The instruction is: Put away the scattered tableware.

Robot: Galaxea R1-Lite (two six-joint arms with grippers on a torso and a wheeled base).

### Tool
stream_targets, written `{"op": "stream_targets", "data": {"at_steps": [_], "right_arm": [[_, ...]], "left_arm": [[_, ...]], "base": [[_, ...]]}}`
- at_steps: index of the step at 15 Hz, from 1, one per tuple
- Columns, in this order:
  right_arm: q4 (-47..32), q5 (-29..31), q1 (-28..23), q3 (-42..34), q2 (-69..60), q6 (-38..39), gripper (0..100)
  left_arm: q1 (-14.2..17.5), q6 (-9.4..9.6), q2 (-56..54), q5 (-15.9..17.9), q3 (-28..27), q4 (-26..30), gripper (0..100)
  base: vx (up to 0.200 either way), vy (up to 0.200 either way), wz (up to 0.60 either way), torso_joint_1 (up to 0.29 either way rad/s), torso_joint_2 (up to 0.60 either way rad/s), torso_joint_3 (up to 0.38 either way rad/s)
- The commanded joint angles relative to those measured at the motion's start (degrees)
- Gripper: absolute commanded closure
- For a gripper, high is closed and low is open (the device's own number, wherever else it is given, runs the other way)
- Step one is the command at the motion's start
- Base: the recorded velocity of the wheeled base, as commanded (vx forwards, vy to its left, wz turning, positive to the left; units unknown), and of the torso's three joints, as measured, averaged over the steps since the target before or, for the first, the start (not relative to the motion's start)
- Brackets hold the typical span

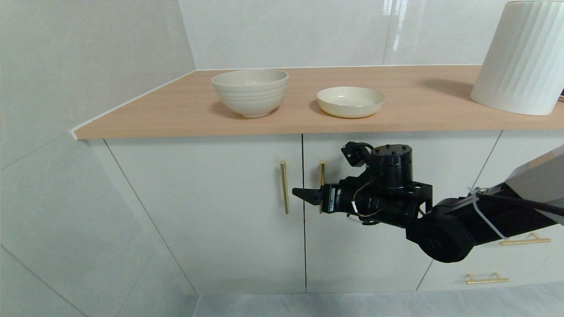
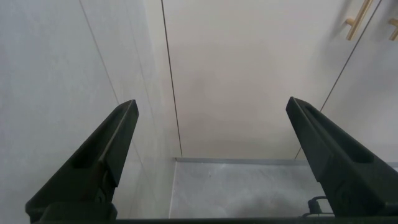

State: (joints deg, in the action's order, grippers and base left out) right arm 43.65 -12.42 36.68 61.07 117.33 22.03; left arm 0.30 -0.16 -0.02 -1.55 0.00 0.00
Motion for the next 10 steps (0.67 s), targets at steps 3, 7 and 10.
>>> {"op": "stream_targets", "data": {"at_steps": [3,7,10], "right_arm": [[0.12,-0.06,1.46,-1.05,-0.35,0.38,0],[0.2,-0.15,2.52,-3.07,-1.58,0.47,0],[0.2,-2.17,2.87,-5.18,-3.16,0.47,0]], "left_arm": [[-0.04,-0.02,0.02,-0.03,0.0,0.0,0],[0.05,-0.02,0.02,-0.03,0.0,0.0,0],[0.05,-0.02,0.02,-0.03,0.0,0.0,0]], "base": [[0.0,0.0,0.0,0.0,0.0,0.0],[0.0,0.0,0.0,0.0,0.0,0.0],[0.0,0.0,0.0,0.0,0.0,0.0]]}}
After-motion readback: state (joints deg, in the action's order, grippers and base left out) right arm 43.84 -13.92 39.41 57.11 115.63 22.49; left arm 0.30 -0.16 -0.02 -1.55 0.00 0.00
